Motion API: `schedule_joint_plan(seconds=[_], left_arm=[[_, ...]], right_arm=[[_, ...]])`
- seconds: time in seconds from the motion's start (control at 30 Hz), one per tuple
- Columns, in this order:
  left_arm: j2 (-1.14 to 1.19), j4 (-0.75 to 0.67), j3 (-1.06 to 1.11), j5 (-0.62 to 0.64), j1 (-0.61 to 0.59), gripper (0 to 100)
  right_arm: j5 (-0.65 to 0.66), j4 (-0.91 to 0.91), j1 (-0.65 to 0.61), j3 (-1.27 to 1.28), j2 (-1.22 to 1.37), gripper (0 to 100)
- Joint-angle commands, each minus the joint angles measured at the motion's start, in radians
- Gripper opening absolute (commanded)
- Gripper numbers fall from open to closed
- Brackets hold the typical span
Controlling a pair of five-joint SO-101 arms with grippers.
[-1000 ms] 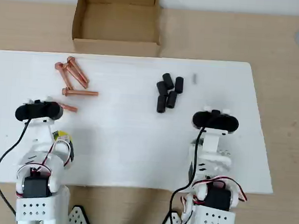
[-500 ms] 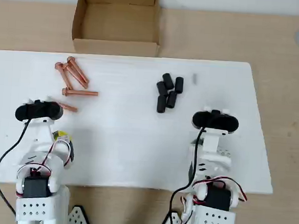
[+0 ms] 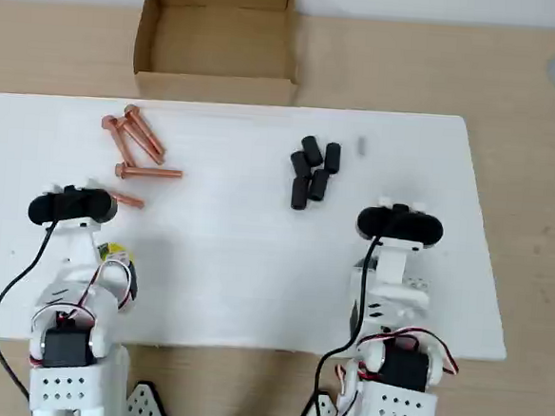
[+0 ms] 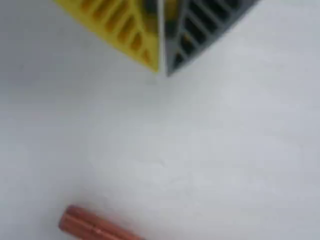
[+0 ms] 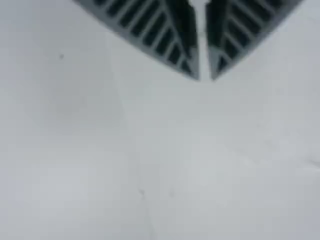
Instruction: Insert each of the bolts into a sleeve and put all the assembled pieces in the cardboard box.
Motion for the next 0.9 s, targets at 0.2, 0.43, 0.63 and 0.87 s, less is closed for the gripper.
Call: schedule_joint_plan(seconds=[0.2,0.43,0.63,0.87], left_arm=[[-0.012,-0.002,-0.017,-0.003,0.009,1],[-0.012,-0.002,-0.017,-0.003,0.009,1],[-0.012,-0.003,-0.017,-0.002,0.018,1],[-0.012,-0.003,-0.017,-0.002,0.018,1]], right_arm=[[0.005,0.002,0.016,0.002,-0.111,1.0],[0.005,0.002,0.016,0.002,-0.111,1.0],[0.005,0.002,0.016,0.002,-0.111,1.0],[0.005,0.002,0.016,0.002,-0.111,1.0]])
